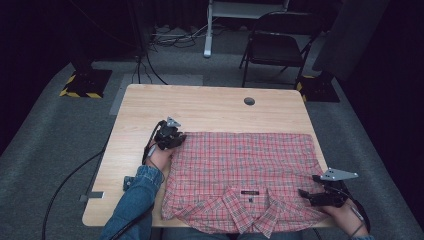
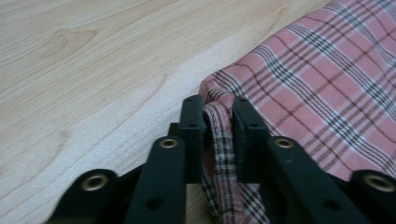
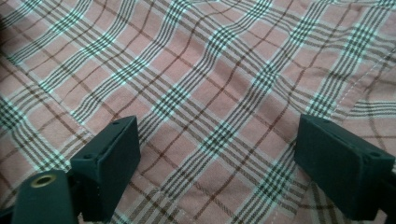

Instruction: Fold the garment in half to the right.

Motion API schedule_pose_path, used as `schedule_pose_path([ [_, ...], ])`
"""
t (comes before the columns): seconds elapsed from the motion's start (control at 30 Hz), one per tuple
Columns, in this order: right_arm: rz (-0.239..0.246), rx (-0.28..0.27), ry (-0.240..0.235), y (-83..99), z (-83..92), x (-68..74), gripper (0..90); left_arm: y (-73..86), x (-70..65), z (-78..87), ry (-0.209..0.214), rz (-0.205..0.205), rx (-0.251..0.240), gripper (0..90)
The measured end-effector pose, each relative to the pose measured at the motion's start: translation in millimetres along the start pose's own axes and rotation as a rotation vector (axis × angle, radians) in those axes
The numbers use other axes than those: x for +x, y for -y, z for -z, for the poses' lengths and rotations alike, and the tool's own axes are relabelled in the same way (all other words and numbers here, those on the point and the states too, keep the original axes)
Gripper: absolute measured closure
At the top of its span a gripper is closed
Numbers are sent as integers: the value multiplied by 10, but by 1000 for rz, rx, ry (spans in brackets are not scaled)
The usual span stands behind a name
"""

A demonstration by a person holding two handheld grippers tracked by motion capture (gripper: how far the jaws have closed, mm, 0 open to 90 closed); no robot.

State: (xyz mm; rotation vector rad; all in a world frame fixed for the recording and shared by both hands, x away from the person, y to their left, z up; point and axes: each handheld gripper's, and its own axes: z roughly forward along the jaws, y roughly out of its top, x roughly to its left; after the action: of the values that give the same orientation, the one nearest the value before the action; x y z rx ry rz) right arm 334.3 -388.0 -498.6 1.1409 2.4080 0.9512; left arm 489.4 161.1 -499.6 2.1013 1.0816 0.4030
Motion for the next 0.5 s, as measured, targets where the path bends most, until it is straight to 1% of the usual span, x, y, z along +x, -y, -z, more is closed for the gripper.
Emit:
schedule_pose_path([
  [0.07, 1, 0, 1, -2, -1, 0, 145, 17, 3, 0, 6, 2, -12, 808],
  [0.23, -2, 3, 2, -8, -2, 2, 146, 45, 14, 1, 14, 1, -32, 819],
  [0.4, -10, 0, 9, -9, -3, 10, 145, 46, 25, 2, 20, -3, -31, 819],
  [0.5, -15, 10, 15, -28, -5, 21, 145, 46, 28, 1, 23, -10, -32, 818],
])
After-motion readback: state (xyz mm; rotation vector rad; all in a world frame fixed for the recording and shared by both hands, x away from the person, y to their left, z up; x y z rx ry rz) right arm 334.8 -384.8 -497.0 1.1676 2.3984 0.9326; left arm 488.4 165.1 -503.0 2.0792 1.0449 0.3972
